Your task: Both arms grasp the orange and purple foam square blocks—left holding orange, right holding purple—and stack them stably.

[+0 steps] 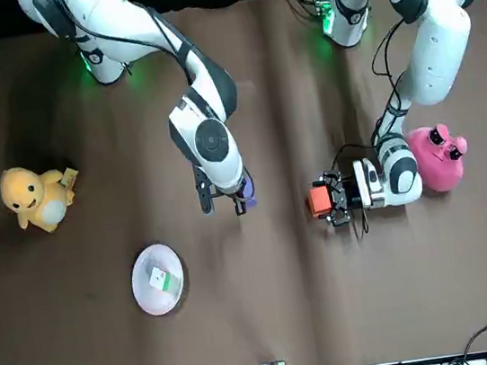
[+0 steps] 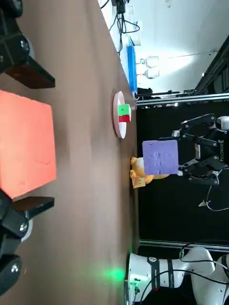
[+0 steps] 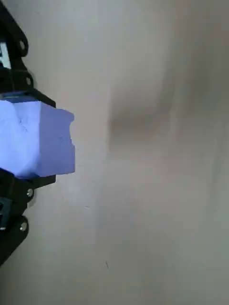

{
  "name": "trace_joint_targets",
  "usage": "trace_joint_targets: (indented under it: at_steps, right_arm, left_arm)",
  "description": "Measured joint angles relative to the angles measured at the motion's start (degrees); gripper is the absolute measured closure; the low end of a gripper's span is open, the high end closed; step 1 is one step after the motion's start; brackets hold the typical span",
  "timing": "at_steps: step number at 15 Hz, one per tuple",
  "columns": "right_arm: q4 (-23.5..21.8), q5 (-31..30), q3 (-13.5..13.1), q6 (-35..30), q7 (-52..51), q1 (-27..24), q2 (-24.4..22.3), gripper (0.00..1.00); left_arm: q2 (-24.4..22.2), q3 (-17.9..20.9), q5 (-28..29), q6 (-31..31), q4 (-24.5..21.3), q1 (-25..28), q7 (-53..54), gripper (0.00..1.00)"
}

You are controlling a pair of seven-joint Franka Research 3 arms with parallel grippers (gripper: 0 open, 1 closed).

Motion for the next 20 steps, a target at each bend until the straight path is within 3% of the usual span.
trace_joint_targets:
  at_steps: [14, 17, 20]
  right_arm:
    - [0.0, 0.0, 0.0, 0.0, -0.3, 0.2, 0.0, 0.42]
    - [0.0, 0.0, 0.0, 0.0, -0.3, 0.2, 0.0, 0.42]
    - [0.0, 0.0, 0.0, 0.0, -0.3, 0.2, 0.0, 0.42]
  left_arm:
    - [3.0, 0.0, 0.0, 0.0, 2.0, -0.5, 0.0, 0.04]
    - [3.0, 0.0, 0.0, 0.0, 2.1, -0.5, 0.0, 0.33]
    - [3.1, 0.0, 0.0, 0.0, 3.5, -0.5, 0.0, 0.36]
